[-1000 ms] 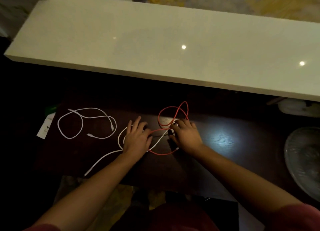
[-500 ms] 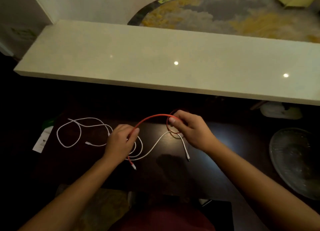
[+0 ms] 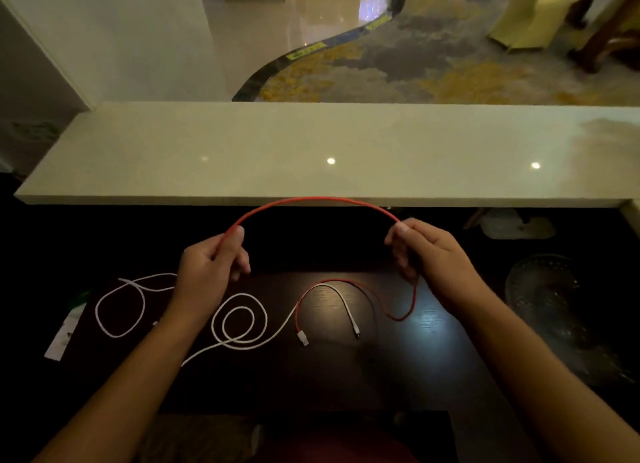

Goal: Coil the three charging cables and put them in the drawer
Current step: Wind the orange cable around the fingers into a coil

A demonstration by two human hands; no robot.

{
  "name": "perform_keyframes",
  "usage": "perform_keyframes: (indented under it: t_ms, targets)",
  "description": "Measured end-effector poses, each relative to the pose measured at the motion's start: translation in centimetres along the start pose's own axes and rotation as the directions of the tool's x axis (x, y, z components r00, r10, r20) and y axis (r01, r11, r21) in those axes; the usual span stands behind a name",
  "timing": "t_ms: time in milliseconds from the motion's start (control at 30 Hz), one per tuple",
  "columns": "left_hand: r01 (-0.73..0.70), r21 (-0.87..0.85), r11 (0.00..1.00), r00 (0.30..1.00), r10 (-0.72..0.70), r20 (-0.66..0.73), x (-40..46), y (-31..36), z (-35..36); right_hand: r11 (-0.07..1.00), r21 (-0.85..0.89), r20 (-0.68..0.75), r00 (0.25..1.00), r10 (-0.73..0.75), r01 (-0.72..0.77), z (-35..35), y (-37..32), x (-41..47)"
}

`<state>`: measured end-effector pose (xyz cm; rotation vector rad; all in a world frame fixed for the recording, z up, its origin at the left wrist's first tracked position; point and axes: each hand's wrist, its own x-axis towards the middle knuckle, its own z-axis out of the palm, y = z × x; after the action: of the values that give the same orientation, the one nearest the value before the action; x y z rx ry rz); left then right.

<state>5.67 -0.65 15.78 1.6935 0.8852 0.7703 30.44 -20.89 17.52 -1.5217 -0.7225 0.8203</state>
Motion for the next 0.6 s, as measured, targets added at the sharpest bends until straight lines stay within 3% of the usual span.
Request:
perform_keyframes:
  t_ms: [200, 300, 367, 467, 533, 600]
  targets:
    - [-0.044, -0.096, 0.994, 0.986, 0.059, 0.158, -1.5, 4.9, 2.7, 0.966, -0.246, 0.069, 0.992, 0.101, -0.081, -2.3, 0.7, -1.6]
    - [-0.073, -0.132, 0.989, 0.961, 0.105, 0.255, -2.4, 5.9, 4.1, 0.828, -0.557, -0.016, 0.997, 0.075, -0.071, -3.2, 1.3, -1.4]
    - [-0.044, -0.185, 0.982, 0.929, 0.109, 0.355, -3.1, 6.3, 5.0, 0.753, -0.649, -0.084, 0.994, 0.073, -0.11, -3.3, 1.6, -1.3]
    - [0.122, -0.344, 0.931, 0.831, 0.094, 0.548, -4.2, 6.5, 5.9, 0.73, -0.683, -0.068, 0.997, -0.039, -0.018, -2.4, 1.7, -1.7]
    - [0.304, -0.445, 0.842, 0.73, 0.094, 0.677, -5.1, 6.7, 6.1, 0.72, -0.674, 0.058, 0.983, -0.173, 0.166, -1.2, 0.8, -2.2]
    - [0.44, -0.506, 0.741, 0.633, 0.144, 0.761, -6.1, 7.0, 6.4, 0.769, -0.569, 0.218, 0.955, -0.201, 0.292, 0.1, -0.5, -2.8]
